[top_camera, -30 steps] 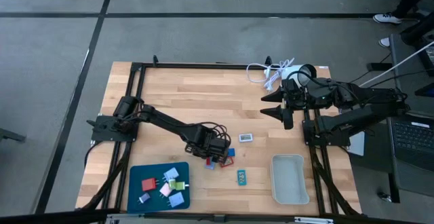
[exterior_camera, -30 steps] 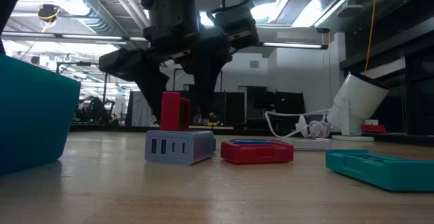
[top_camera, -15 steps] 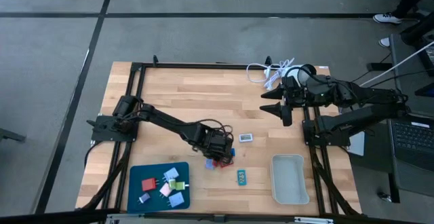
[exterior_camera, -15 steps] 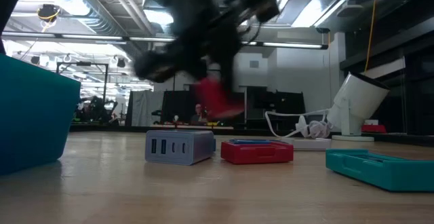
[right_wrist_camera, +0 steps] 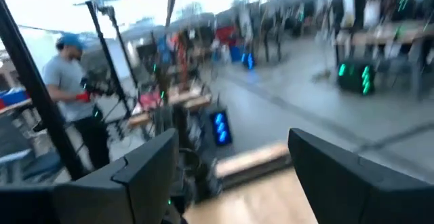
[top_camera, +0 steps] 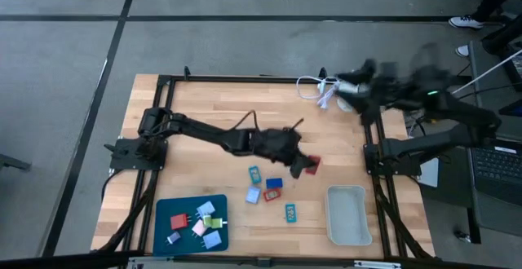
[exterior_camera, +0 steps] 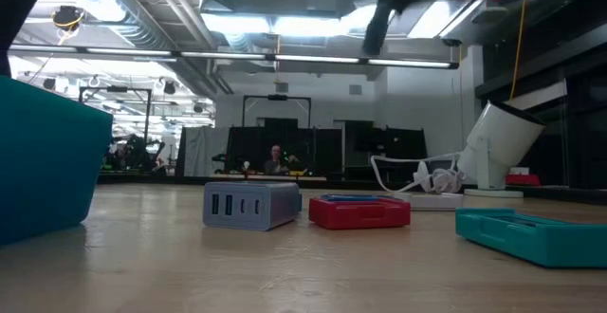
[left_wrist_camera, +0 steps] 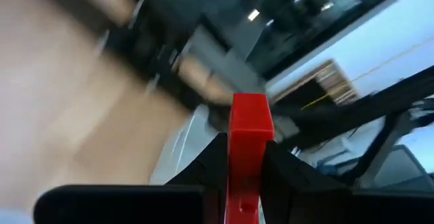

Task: Pick & Place Office items
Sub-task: Put the left red digital clock into the gray bin

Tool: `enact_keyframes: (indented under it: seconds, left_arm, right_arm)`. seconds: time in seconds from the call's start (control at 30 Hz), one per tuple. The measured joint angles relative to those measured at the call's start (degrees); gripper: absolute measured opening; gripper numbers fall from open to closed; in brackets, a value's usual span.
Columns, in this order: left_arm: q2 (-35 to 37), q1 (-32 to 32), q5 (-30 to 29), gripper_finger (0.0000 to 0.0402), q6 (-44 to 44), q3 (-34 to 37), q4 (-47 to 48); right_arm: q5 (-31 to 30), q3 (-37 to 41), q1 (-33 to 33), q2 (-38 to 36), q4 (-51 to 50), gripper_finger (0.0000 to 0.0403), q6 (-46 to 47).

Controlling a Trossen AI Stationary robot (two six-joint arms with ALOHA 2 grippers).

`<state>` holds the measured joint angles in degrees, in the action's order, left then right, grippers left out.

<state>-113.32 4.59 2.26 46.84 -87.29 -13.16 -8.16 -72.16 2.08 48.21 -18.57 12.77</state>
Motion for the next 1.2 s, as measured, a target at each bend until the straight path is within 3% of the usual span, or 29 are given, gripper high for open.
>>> enact_keyframes:
  seconds: [0.17, 0.37, 0.6, 0.83, 0.93, 1.2]
  left_arm:
    - [-1.35, -2.5, 3.22, 0.0044, -8.42, -6.9, 3.51]
    - [-6.64, -3.7, 8.95, 0.0044, -12.67, -15.15, 5.49]
    - [-19.48, -1.87, 19.81, 0.0044, -13.15, -30.95, 8.87]
    - [-32.48, -0.5, 23.32, 0.0044, -12.36, -45.03, 12.14]
    - [-35.86, -0.4, 23.63, 0.0044, -11.97, -47.91, 10.6]
    - [-36.3, 0.01, 25.58, 0.0044, -12.97, -44.45, 10.42]
  right_arm:
    - [-3.37, -7.91, 0.62, -4.13, -9.74, 0.0284, -2.8]
    - [-10.52, -9.08, 0.62, -11.31, -21.02, 0.0284, 1.56]
    - [-12.91, -5.71, 0.61, -15.94, -25.0, 0.0284, 6.33]
    - [-13.49, -4.23, 0.62, -16.2, -25.36, 0.0284, 6.42]
    - [-13.46, -3.12, 0.62, -16.22, -25.36, 0.0284, 8.37]
    - [-13.25, -1.12, 0.62, -16.18, -25.32, 0.0284, 10.92]
